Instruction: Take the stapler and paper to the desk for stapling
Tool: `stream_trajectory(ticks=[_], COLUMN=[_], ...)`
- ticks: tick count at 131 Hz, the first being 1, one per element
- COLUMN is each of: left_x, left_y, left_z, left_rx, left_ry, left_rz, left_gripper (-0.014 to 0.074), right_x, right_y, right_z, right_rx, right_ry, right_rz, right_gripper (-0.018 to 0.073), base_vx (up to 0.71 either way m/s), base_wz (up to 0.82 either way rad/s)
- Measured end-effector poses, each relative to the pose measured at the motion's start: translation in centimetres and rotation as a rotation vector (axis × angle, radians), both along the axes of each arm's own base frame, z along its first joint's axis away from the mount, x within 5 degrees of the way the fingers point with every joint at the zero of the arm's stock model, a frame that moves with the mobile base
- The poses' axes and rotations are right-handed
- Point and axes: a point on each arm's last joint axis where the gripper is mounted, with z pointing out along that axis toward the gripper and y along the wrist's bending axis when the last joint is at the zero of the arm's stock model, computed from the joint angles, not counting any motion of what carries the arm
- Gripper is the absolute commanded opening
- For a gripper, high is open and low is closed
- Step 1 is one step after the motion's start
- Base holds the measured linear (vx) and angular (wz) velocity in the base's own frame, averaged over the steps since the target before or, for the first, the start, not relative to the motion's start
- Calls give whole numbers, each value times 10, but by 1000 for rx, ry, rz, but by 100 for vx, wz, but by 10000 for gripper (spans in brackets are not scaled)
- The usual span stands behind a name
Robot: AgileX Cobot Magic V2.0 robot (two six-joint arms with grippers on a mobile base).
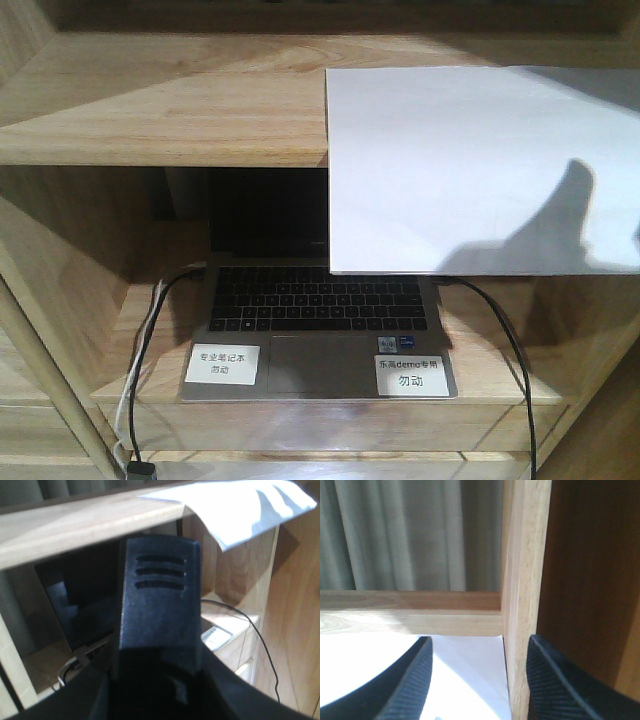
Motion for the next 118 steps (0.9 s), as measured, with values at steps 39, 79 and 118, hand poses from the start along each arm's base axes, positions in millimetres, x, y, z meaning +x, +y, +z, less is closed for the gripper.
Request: stream_trajectory(ticks=[39, 79, 118], left_x=[0, 0, 0], left_y=[0, 0, 0], left_z=[0, 0, 0], left_rx=[0, 2, 2], left_ry=[-1, 1, 1], left_rz=[0, 0, 0], left_gripper=[-6, -6, -6], right_x=[0, 0, 0], right_y=[0, 0, 0], right_z=[0, 0, 0], right_rx=[0, 0, 0], right_ry=[0, 0, 0], right_rz=[0, 0, 0], right_gripper=[396, 396, 396], base_vx=[0, 0, 0], base_wz=[0, 0, 0])
